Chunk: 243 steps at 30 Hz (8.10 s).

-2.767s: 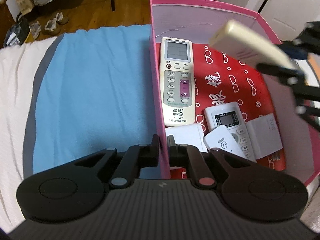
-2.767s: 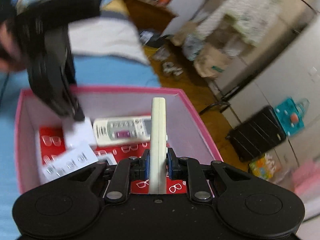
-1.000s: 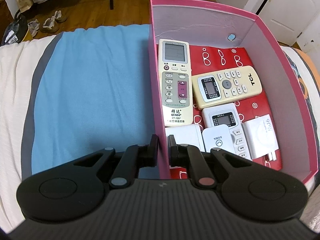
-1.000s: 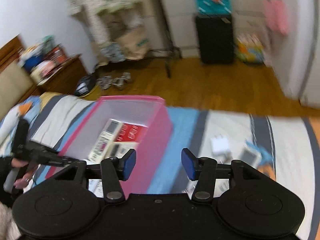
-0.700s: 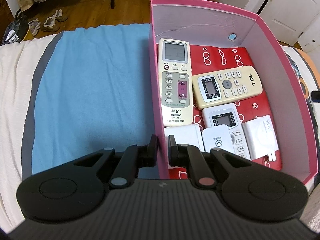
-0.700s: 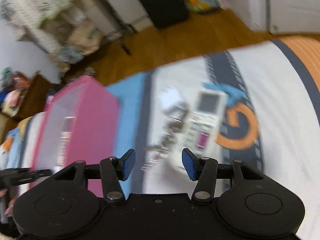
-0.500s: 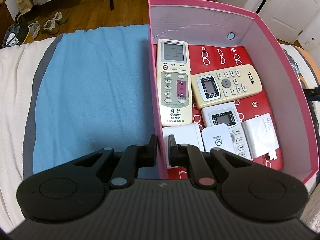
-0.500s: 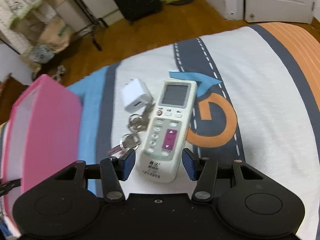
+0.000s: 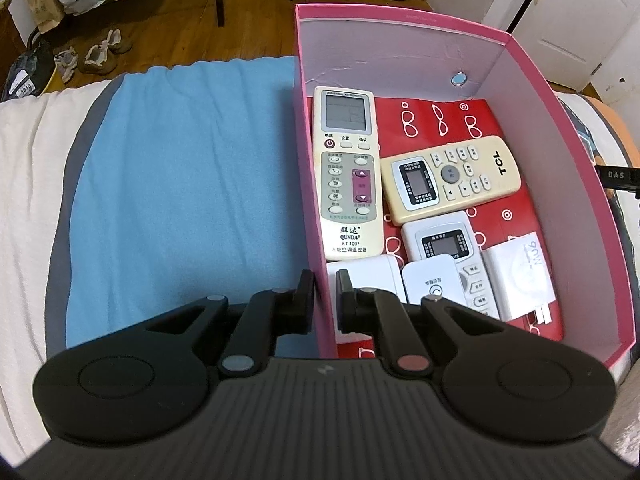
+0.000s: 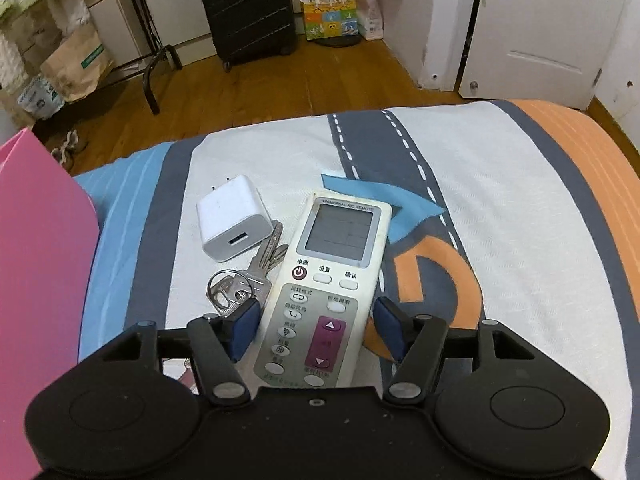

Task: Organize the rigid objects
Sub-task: 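Move the right gripper to the grey-screen remote and grasp it, then lift the grey-screen remote off the bed with the right gripper, then lower the grey-screen remote into the pink box and open the right gripper, then move the right gripper to the keys on the bed and grasp them, then carry the keys into the pink box and open the right gripper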

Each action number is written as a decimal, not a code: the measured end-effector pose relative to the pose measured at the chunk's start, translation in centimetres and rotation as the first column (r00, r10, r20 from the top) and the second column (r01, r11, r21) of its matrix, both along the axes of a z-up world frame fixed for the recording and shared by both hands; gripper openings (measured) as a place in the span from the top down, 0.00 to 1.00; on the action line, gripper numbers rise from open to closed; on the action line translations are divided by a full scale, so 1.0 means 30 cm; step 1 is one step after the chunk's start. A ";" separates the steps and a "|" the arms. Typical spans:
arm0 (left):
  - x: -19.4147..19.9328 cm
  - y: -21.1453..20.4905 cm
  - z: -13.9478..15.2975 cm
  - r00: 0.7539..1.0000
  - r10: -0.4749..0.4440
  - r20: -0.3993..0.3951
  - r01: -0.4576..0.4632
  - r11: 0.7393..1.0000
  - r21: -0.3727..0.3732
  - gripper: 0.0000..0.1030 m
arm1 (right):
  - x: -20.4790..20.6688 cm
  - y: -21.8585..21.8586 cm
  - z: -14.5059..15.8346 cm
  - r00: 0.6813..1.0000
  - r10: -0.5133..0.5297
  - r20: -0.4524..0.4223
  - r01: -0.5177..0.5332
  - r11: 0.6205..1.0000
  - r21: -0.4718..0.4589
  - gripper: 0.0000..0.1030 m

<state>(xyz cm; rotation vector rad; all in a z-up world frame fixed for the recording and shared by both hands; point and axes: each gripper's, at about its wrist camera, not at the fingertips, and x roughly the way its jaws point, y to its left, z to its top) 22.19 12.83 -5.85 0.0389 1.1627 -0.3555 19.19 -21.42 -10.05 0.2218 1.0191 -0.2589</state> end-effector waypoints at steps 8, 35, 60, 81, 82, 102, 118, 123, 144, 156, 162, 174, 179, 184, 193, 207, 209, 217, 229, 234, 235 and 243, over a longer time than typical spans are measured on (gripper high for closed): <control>-0.008 0.009 0.004 1.000 0.008 0.014 -0.007 1.000 -0.010 0.92 | -0.065 0.040 0.014 0.993 0.088 -0.077 -0.088 0.996 0.001 0.36; -0.011 0.024 0.013 0.998 0.057 0.031 -0.056 0.998 -0.040 0.93 | -0.366 0.250 0.272 0.923 0.222 0.313 -0.216 0.975 -0.053 0.44; -0.023 0.035 0.025 0.997 0.070 0.031 -0.068 0.996 -0.055 0.93 | -0.319 0.724 0.451 0.738 0.523 0.426 -0.600 0.797 0.062 0.44; -0.019 0.055 0.019 0.998 0.067 0.023 -0.064 0.994 -0.094 0.92 | -0.126 0.714 0.260 0.898 0.411 0.156 -0.435 0.778 0.453 0.44; -0.019 0.055 0.019 0.998 0.066 0.022 -0.064 0.993 -0.094 0.92 | -0.124 0.720 0.254 0.897 0.419 0.140 -0.436 0.782 0.445 0.44; -0.008 0.061 0.014 0.998 0.069 0.010 -0.067 0.991 -0.113 0.91 | 0.066 0.776 0.103 0.953 0.293 -0.070 -0.220 0.836 0.503 0.44; -0.006 0.072 0.010 0.997 0.071 0.006 -0.070 0.989 -0.128 0.90 | 0.010 0.715 0.153 0.963 0.270 -0.009 -0.210 0.770 0.602 0.41; -0.009 0.073 0.015 0.997 0.072 0.009 -0.070 0.990 -0.119 0.90 | -0.099 0.625 0.329 0.930 0.341 0.137 -0.361 0.777 0.516 0.41; -0.015 0.028 0.006 0.997 0.070 0.008 -0.070 0.997 -0.033 0.90 | -0.187 0.181 0.304 0.899 0.357 0.255 -0.365 0.931 -0.015 0.27; -0.007 0.017 0.004 0.998 0.068 0.017 -0.067 0.998 -0.022 0.90 | -0.030 0.062 0.006 0.993 0.121 0.006 -0.119 0.956 0.268 0.36; -0.008 0.010 0.005 0.998 0.057 0.020 -0.056 0.998 -0.025 0.91 | -0.040 0.110 0.032 0.981 0.191 0.032 -0.193 0.975 0.110 0.89; -0.010 0.018 0.007 0.997 0.070 0.022 -0.069 0.997 -0.022 0.90 | -0.151 0.065 0.174 0.967 0.164 0.195 -0.213 0.939 0.269 0.97; -0.014 0.014 0.009 0.997 0.069 0.036 -0.068 0.997 -0.026 0.94 | -0.189 0.068 0.261 0.939 0.183 0.292 -0.265 0.926 0.269 0.98; -0.013 0.020 0.007 0.997 0.076 0.031 -0.075 0.997 -0.031 0.94 | -0.246 0.117 0.357 0.886 0.272 0.375 -0.358 0.915 0.184 0.98; -0.016 0.012 0.007 0.997 0.071 0.031 -0.071 0.997 -0.016 0.94 | -0.143 0.181 0.174 0.925 0.345 0.162 -0.368 0.919 0.142 0.65; -0.020 0.012 0.012 0.997 0.069 0.033 -0.068 0.997 -0.026 0.93 | -0.164 0.264 0.134 0.892 0.429 0.145 -0.435 0.900 0.009 0.73; -0.020 0.012 0.012 0.997 0.070 0.032 -0.069 0.997 -0.027 0.93 | -0.195 0.256 0.181 0.888 0.417 0.194 -0.429 0.903 0.021 0.73; -0.021 0.012 0.013 0.996 0.081 0.031 -0.080 0.996 -0.025 0.94 | -0.286 0.285 0.340 0.818 0.420 0.392 -0.482 0.874 0.068 0.72; -0.019 0.018 0.013 0.997 0.071 0.030 -0.070 0.997 -0.031 0.93 | -0.233 0.674 0.284 0.688 0.660 0.302 -0.710 0.698 0.094 0.72; -0.020 0.019 0.011 0.997 0.067 0.031 -0.066 0.997 -0.034 0.93 | -0.151 0.746 0.175 0.738 0.647 0.192 -0.672 0.729 0.130 0.72; -0.020 0.020 0.010 0.997 0.066 0.032 -0.064 0.997 -0.036 0.93 | -0.145 0.751 0.156 0.746 0.642 0.176 -0.663 0.739 0.119 0.72; -0.013 0.026 0.005 0.998 0.067 0.018 -0.066 0.997 -0.048 0.92 | -0.196 0.606 0.333 0.792 0.539 0.286 -0.588 0.799 0.122 0.39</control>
